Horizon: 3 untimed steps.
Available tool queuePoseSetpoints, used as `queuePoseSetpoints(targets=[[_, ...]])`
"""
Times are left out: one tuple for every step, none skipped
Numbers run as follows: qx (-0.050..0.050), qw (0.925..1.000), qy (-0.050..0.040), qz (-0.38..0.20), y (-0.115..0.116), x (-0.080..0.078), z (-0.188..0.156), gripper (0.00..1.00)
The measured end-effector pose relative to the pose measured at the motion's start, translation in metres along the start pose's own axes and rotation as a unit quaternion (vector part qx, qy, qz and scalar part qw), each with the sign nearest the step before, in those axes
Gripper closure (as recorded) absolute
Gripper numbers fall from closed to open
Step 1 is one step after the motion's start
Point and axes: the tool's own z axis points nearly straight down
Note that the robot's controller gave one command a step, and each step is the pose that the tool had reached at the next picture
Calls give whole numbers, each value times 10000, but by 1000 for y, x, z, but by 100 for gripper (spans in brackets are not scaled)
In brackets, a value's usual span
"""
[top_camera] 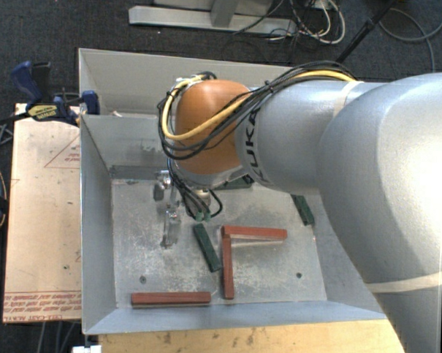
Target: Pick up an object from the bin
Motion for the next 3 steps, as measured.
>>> queuePoseSetpoints(targets=[[11,9997,23,-233,-21,52,0,0],[0,9935,39,-1139,-51,75,-30,0],[12,9829,-40,-1843,-67,60,-5,0]])
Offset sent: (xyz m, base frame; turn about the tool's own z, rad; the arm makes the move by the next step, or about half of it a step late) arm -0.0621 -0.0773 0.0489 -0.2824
